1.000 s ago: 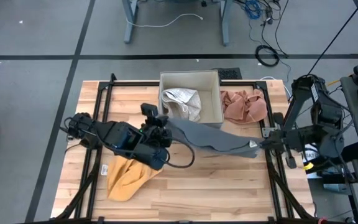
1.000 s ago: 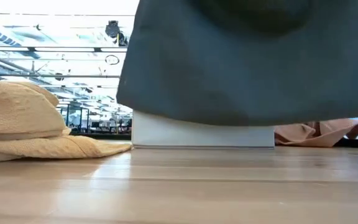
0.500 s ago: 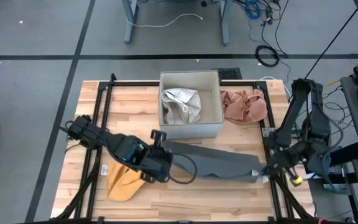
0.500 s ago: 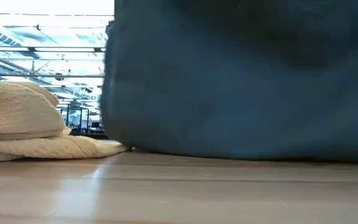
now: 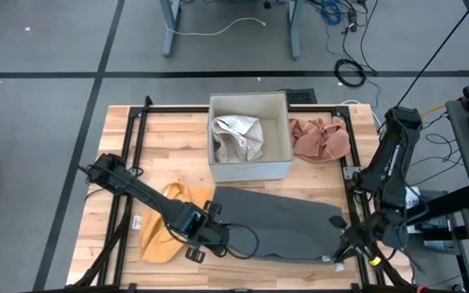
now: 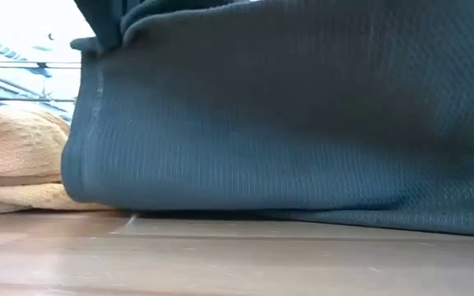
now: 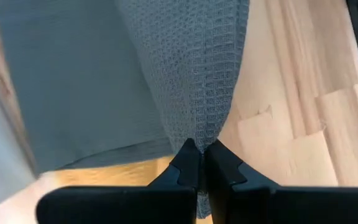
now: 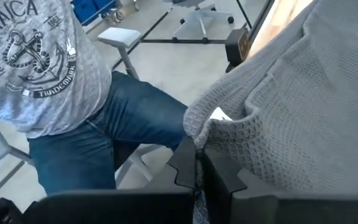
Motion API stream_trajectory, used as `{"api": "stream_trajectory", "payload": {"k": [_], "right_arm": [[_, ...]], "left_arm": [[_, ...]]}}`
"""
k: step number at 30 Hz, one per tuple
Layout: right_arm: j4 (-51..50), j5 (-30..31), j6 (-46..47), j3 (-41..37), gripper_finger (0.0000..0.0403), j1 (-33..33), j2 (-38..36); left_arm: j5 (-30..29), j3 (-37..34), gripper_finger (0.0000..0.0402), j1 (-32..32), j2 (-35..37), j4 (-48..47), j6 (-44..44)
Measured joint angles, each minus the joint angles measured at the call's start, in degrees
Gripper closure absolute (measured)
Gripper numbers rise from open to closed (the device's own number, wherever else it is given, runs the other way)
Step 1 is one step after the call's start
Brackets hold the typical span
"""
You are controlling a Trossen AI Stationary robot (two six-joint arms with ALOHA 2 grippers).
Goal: Fold towel
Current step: Fold the gray towel
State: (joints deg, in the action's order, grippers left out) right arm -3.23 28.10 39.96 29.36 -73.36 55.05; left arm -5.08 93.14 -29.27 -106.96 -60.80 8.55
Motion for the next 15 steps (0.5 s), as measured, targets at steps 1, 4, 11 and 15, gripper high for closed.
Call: {"api": "stream_trajectory", "payload": {"k": [1,4,11,15], "right_arm": [[0.99,0.00,0.34,0.00,0.0400,0.00,1.23],[3.15,-1.63,1.44,-0.03,0.0399,0.02,4.78],[10.63,-3.01,1.36,-0.04,0.0399,0.15,11.48],[11.14,-3.13,1.34,-0.04,0.0399,0.25,13.89]], "left_arm": [[0.07,-0.69,0.0391,-0.28,0.01,1.03,0.30],[0.24,-2.42,0.0387,-1.16,-0.01,2.60,1.38],[-0.05,-2.57,0.0384,-2.03,0.55,1.44,1.96],[-2.39,-2.38,0.0383,-2.02,2.32,-0.55,2.85]]}}
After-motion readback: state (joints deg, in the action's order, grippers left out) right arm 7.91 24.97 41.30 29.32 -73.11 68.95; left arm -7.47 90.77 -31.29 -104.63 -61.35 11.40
